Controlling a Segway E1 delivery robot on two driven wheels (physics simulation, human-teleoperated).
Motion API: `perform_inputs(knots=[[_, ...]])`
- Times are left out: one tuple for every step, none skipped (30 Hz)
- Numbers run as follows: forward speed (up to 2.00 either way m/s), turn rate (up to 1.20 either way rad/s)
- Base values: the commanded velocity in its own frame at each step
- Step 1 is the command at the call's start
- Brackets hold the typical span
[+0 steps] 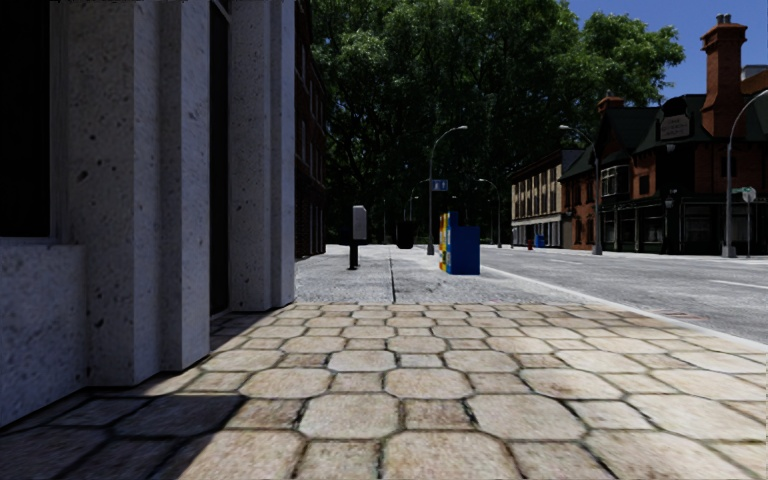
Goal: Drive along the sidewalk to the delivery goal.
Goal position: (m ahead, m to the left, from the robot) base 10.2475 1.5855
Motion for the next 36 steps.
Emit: perform_inputs(knots=[[2.0, 0.0], [2.0, 0.0], [2.0, 0.0], [2.0, 0.0], [2.0, 0.0], [2.0, 0.0], [2.0, 0.0], [2.0, 0.0], [2.0, 0.0], [2.0, 0.0], [2.0, 0.0], [2.0, 0.0], [2.0, 0.0], [2.0, 0.0], [2.0, 0.0], [2.0, 0.0], [2.0, 0.0], [2.0, 0.0], [2.0, 0.0], [2.0, 0.0], [2.0, 0.0], [2.0, 0.0], [2.0, 0.0], [2.0, 0.0], [2.0, 0.0], [2.0, 0.0], [2.0, 0.0], [2.0, 0.0], [2.0, 0.0], [2.0, 0.0], [2.0, 0.0], [2.0, 0.0], [2.0, 0.0], [2.0, 0.0], [2.0, 0.0], [2.0, 0.0]])
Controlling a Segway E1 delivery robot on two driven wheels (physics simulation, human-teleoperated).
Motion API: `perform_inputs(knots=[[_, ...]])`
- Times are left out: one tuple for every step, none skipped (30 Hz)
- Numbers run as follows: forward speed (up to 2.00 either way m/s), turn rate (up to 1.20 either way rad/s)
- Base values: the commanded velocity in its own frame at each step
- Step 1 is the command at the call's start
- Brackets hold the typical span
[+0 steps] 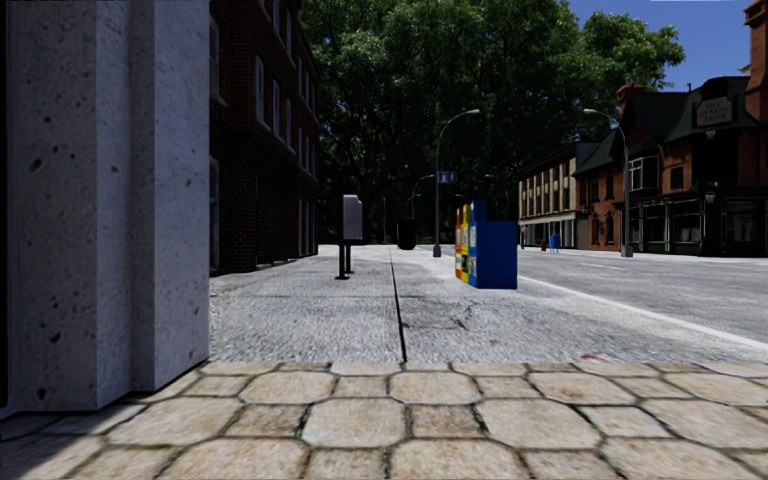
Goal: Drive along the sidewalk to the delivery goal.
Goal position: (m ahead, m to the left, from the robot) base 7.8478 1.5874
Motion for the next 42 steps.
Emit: perform_inputs(knots=[[2.0, 0.0], [2.0, 0.0], [2.0, 0.0], [2.0, 0.0], [2.0, 0.0], [2.0, 0.0], [2.0, 0.0], [2.0, 0.0], [2.0, 0.0], [2.0, 0.0], [2.0, 0.06], [2.0, 0.06], [2.0, 0.18], [2.0, 0.26], [2.0, 0.41], [2.0, 0.54], [2.0, 0.54], [2.0, 0.59], [2.0, 0.62], [2.0, 0.62], [2.0, 0.62], [2.0, 0.62], [2.0, 0.63], [2.0, 0.63], [2.0, 0.63], [2.0, 0.63], [2.0, 0.57], [2.0, 0.33], [2.0, 0.15], [2.0, 0.15], [2.0, 0.02], [2.0, 0.0], [2.0, 0.0], [2.0, 0.0], [2.0, 0.0], [2.0, 0.0], [2.0, 0.0], [2.0, 0.0], [2.0, 0.0], [2.0, 0.0], [2.0, 0.0], [2.0, 0.0]])
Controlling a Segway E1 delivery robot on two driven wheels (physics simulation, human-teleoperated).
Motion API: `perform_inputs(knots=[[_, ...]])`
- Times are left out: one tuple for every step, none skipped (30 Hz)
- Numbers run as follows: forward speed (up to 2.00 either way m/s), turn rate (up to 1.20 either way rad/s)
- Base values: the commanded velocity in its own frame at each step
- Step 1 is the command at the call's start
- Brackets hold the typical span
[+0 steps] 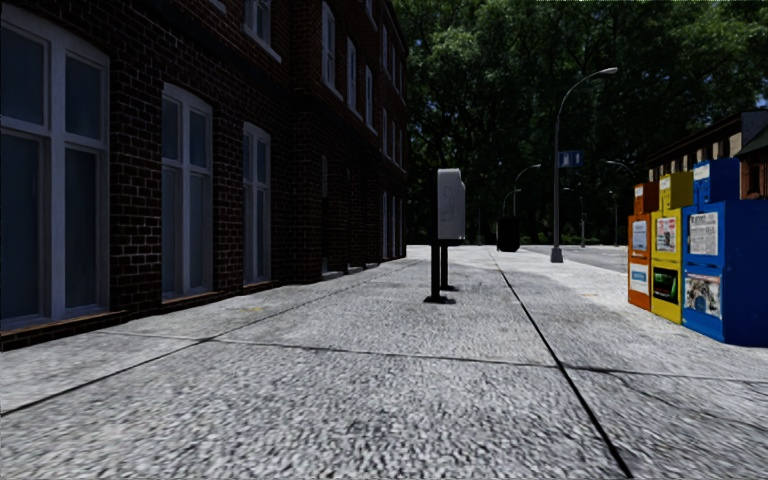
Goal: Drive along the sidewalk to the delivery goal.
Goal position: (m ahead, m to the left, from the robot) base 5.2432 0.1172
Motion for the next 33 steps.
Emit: perform_inputs(knots=[[2.0, 0.46], [2.0, 0.68], [2.0, 1.2], [2.0, 1.2], [2.0, 1.2], [2.0, 1.2], [2.0, 1.2], [2.0, 1.2], [2.0, 1.2], [2.0, 1.2], [2.0, 0.75], [2.0, 0.48], [2.0, 0.2], [2.0, 0.2], [2.0, 0.06], [2.0, 0.0], [2.0, 0.0], [2.0, 0.0], [2.0, 0.0], [2.0, 0.0], [2.0, 0.0], [2.0, 0.0], [2.0, 0.0], [2.0, 0.0], [2.0, 0.0], [2.0, 0.0], [2.0, 0.0], [2.0, 0.0], [2.0, 0.0], [2.0, 0.0], [2.0, 0.0], [2.0, 0.0], [2.0, 0.0]])
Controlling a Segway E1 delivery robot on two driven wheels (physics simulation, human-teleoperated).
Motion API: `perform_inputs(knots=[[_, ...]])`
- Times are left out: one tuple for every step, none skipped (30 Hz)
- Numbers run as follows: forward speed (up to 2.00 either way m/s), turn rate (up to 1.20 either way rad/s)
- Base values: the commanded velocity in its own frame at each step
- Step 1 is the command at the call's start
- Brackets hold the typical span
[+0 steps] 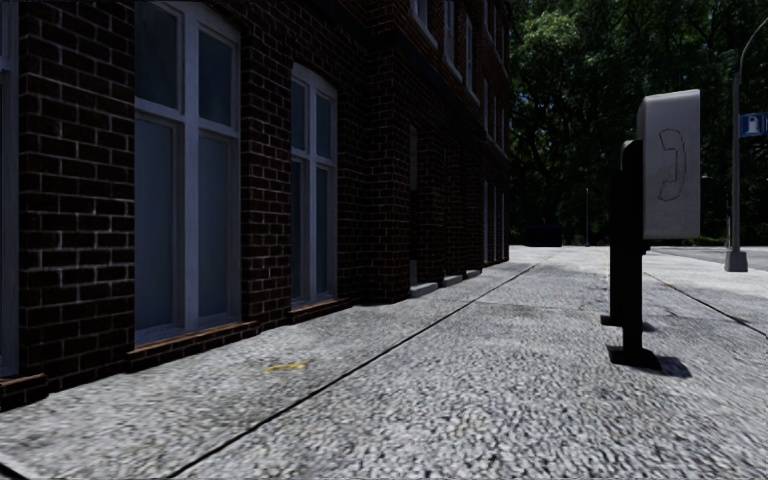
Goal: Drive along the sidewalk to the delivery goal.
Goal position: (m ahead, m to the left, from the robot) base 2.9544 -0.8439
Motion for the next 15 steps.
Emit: perform_inputs(knots=[[2.0, 0.0], [2.0, 0.0], [2.0, 0.0], [2.0, 0.0], [2.0, 0.0], [2.0, 0.0], [2.0, 0.0], [2.0, 0.0], [2.0, 0.0], [2.0, 0.0], [2.0, 0.0], [2.0, 0.0], [1.93, 0.0], [1.93, 0.0], [1.86, 0.0]])
